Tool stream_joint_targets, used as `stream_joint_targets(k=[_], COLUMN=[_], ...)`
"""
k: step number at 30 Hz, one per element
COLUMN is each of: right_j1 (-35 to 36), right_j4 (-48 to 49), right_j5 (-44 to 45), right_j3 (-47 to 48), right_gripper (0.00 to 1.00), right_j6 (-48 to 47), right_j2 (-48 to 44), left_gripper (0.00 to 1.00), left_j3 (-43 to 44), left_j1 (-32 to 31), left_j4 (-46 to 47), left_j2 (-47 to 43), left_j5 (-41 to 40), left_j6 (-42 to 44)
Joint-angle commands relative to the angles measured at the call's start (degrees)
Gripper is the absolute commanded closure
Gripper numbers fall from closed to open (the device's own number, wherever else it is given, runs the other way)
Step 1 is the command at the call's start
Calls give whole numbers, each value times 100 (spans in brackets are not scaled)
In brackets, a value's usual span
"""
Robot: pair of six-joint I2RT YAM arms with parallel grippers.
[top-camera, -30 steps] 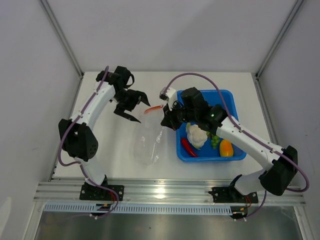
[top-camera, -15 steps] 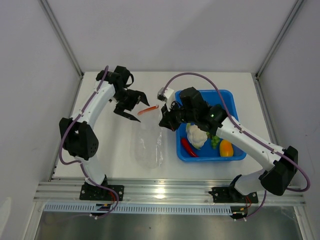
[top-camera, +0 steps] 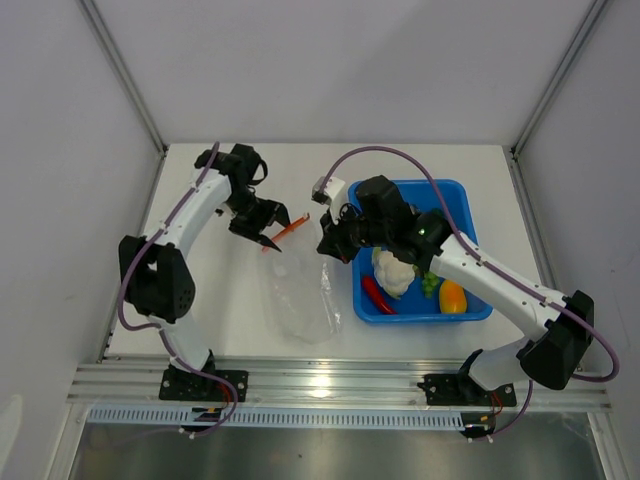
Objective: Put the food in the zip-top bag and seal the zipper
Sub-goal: Pick up the zipper food storage bag at the center of the board.
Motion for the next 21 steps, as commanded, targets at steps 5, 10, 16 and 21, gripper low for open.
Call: stream_joint_targets(k=[5, 10, 16, 21], right_j1=[66, 66, 75, 84], right_j4=[67, 32, 23, 58], right_j5=[94, 77, 103, 77], right_j3=[225, 207, 155, 190], right_gripper=[100, 100, 100, 100], right_j6=[-110, -110, -119, -128], right_j2=[-26, -53, -97, -44], left_gripper=[31, 28, 30, 37], left_j3=[-149, -70, -78, -421], left_j1=[85, 181, 287, 252], left_j4=[-312, -242, -268, 13], left_j2=[-411, -428, -463, -586], left_j5=[235, 209, 173, 323], left_j6=[-24, -60, 19, 55])
